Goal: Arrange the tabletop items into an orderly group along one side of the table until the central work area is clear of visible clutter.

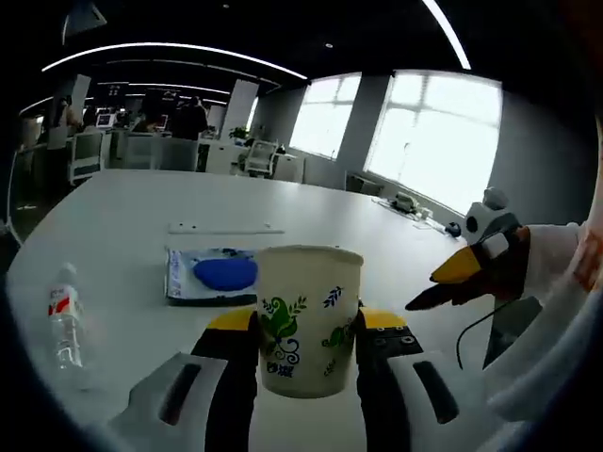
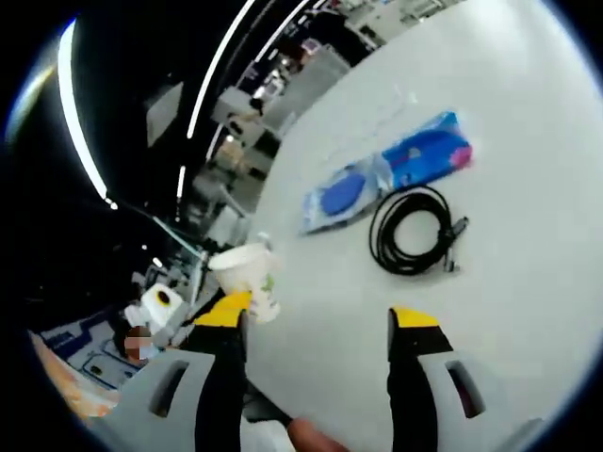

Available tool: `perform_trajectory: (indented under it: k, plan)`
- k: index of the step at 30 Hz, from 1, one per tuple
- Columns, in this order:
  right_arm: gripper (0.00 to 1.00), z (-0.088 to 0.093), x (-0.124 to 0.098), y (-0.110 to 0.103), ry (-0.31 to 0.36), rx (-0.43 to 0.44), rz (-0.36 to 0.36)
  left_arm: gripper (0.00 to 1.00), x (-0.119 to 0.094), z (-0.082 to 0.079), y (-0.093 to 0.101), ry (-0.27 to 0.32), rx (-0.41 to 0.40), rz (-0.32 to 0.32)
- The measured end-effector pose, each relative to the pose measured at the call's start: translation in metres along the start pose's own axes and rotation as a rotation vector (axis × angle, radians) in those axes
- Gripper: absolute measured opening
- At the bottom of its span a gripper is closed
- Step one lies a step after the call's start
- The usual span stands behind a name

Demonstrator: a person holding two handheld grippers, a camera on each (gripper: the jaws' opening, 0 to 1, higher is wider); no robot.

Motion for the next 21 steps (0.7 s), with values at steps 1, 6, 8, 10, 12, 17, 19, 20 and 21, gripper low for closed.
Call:
perform_trajectory:
  k: [1,6,8,10,12,17,19,20,21]
  plan:
    - [0.60,0.001,0.006,-0.005,-0.011,-0.012,-0.019,0.40,0.000,-0.002,0.002,0.006,-0.011,0.008]
    - [0.63,0.005,0.028,-0.023,-0.041,-0.030,-0.095,0.40,-0.001,-0.015,0.014,0.051,-0.011,0.032]
    - [0.64,0.003,0.035,-0.031,-0.024,-0.019,-0.135,0.40,0.000,-0.016,0.019,0.054,0.021,0.051]
    - [0.65,-0.003,0.040,-0.037,0.005,-0.024,-0.160,0.40,0.001,-0.013,0.021,0.046,0.035,0.061]
    - [0.66,-0.008,0.044,-0.041,0.018,-0.029,-0.173,0.40,0.000,-0.012,0.024,0.047,0.036,0.070]
    - [0.68,-0.006,0.055,-0.045,-0.015,-0.056,-0.175,0.40,0.001,-0.013,0.029,0.048,0.003,0.078]
    - [0.68,-0.003,0.060,-0.045,-0.029,-0.057,-0.175,0.40,0.002,-0.016,0.032,0.057,-0.006,0.085]
    - [0.68,-0.002,0.061,-0.045,-0.031,-0.055,-0.175,0.40,0.003,-0.018,0.034,0.061,-0.010,0.093]
    - [0.68,-0.001,0.063,-0.045,-0.035,-0.051,-0.179,0.40,0.003,-0.019,0.035,0.062,-0.012,0.098]
Point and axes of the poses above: the point that each gripper's makers call its tool centre point, and the gripper's own axes: x roughly forward along the fingers, y roughly to its right, z roughly out of its underside, the point moved 5 cm from there along -x, roughly backward along the fingers, and after that the axes turned 15 degrees about -z, right-handed, at the moved point
